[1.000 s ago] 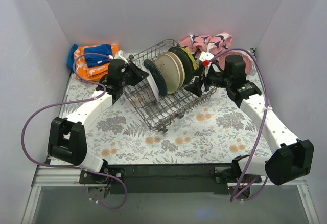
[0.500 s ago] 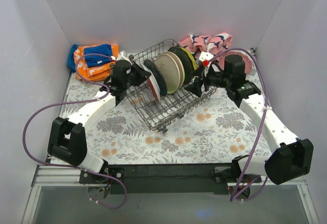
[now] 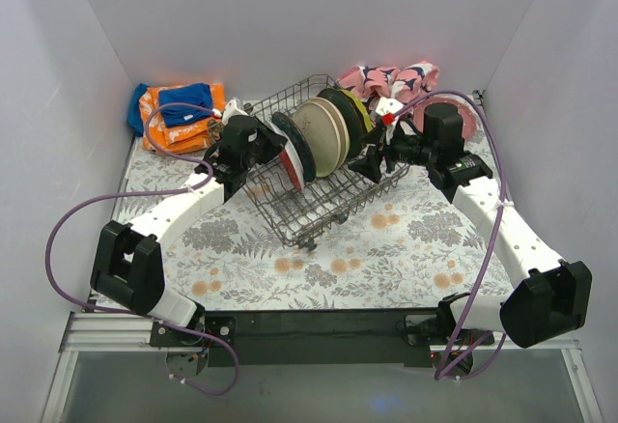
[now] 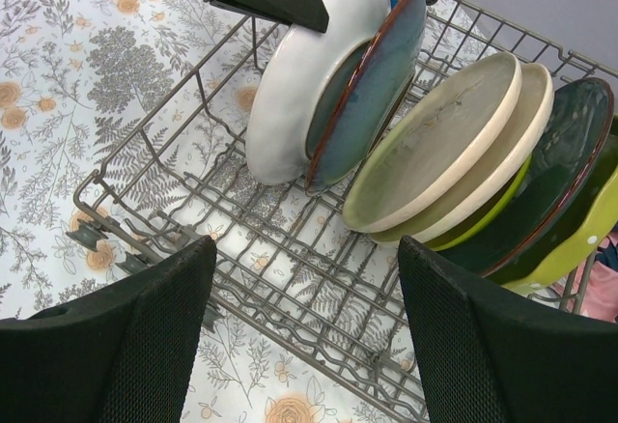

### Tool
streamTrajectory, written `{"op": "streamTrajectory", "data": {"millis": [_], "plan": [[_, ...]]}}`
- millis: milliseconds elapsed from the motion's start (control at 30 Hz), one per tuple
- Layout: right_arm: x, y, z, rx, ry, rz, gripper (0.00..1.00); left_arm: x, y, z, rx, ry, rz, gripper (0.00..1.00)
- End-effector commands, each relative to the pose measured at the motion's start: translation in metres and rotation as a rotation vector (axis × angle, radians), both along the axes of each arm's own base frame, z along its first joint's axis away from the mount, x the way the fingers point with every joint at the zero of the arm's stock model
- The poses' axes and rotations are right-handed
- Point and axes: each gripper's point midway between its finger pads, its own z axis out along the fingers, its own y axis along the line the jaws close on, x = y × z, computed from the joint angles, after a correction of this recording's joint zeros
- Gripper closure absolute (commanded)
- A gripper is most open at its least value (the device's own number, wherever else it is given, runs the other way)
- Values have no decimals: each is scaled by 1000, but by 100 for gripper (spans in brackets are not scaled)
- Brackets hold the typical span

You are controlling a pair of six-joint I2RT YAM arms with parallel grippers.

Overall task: Load the plates into the dish rack
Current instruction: Insert the plate into the dish rack

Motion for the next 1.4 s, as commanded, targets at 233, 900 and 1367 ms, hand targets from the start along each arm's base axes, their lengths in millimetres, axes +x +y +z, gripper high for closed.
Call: {"op": "streamTrajectory", "data": {"millis": [233, 900, 1367], "plan": [[2, 4, 17, 19, -30, 14, 19, -1, 1, 63, -74, -143, 52, 100], [9, 79, -28, -181, -51, -63, 19, 11, -11, 54, -86, -126, 71, 100], [54, 114, -49, -116, -98, -498, 24, 12, -7, 55, -134, -106, 98, 100]]}}
